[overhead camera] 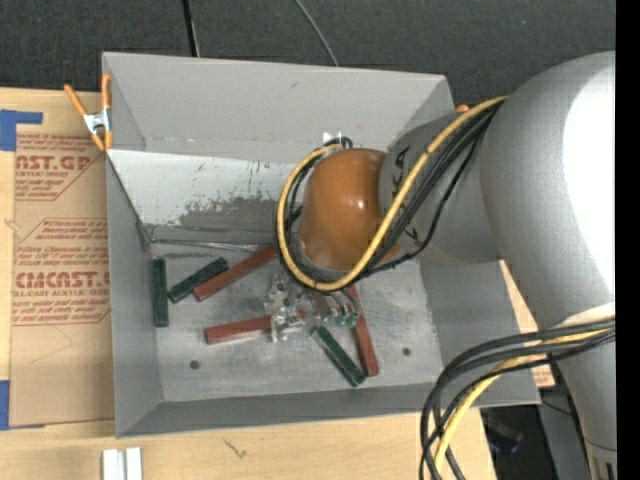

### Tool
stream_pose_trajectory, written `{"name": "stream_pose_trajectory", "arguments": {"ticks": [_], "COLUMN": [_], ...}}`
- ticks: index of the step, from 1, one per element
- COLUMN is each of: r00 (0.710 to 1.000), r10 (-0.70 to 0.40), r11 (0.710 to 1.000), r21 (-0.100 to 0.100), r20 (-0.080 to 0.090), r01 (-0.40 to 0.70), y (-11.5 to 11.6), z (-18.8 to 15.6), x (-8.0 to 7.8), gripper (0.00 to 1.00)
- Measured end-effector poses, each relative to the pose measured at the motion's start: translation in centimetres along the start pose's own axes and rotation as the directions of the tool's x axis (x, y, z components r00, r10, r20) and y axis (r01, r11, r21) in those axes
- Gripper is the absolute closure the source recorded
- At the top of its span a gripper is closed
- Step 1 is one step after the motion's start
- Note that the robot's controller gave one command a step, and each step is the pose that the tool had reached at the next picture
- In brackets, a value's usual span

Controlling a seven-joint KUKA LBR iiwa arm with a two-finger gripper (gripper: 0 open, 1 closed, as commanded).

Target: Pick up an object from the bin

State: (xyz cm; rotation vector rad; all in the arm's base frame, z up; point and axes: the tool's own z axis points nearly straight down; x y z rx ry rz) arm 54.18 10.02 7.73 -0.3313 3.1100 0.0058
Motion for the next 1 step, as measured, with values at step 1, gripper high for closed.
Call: {"name": "stream_pose_trajectory", "arguments": {"ticks": [1], "r00": [0.92], "r10": [-0.392], "r11": [0.92], "r21": [-0.004], "r20": [-0.014], "r01": [0.392], "y": [0.71], "z": [-12.65], "x": [-0.12], "gripper": [1.0]}}
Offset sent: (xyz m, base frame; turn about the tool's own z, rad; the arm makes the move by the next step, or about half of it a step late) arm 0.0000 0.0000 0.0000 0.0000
